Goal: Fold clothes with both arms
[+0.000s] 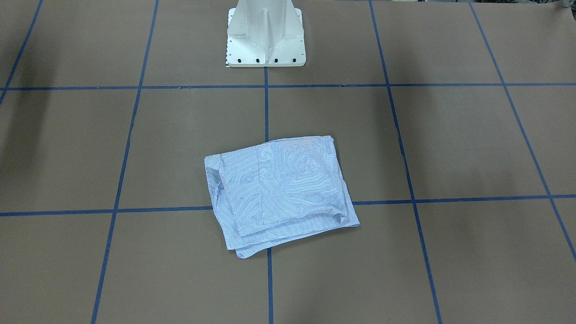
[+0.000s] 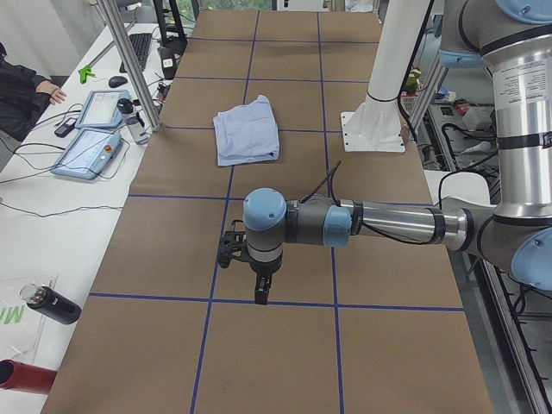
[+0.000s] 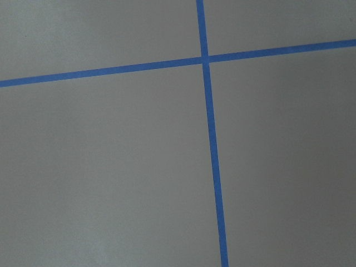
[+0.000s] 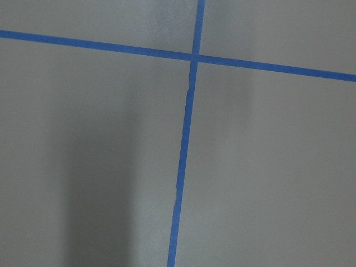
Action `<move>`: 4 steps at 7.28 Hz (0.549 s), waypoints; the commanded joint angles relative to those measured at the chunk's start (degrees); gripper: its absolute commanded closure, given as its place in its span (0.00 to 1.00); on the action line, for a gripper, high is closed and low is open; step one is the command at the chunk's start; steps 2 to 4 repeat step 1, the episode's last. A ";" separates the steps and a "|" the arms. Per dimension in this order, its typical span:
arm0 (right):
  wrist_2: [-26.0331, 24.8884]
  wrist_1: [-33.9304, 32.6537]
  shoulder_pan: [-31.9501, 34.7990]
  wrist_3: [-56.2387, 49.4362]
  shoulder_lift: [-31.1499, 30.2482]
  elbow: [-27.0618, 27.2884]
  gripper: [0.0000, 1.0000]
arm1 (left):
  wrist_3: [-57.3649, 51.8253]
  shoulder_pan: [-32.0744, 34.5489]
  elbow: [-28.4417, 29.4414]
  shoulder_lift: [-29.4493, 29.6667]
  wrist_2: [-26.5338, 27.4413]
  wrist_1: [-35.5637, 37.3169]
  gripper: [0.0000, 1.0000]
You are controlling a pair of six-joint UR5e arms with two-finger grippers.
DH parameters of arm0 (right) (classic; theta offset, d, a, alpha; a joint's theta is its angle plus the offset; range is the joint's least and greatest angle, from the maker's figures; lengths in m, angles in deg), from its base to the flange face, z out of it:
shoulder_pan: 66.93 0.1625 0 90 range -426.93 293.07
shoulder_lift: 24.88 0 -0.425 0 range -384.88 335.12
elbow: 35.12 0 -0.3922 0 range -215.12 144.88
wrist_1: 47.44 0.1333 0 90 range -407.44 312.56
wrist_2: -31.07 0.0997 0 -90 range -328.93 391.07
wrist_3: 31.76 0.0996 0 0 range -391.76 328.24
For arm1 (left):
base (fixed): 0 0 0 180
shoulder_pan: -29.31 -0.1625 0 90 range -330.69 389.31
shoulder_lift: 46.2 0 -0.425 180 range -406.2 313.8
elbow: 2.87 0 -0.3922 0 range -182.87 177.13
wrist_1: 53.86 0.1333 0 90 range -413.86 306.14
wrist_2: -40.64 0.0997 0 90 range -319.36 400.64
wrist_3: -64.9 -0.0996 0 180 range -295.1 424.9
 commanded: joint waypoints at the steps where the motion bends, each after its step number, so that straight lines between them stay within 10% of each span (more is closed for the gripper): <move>1: 0.00 -0.02 0.00 0.00 0.00 0.00 0.00 | 0.00 -0.03 0.00 0.00 0.00 0.00 0.00; 4: 0.00 -0.02 0.00 0.00 0.00 0.00 0.00 | 0.00 -0.03 0.00 0.00 0.00 0.00 0.00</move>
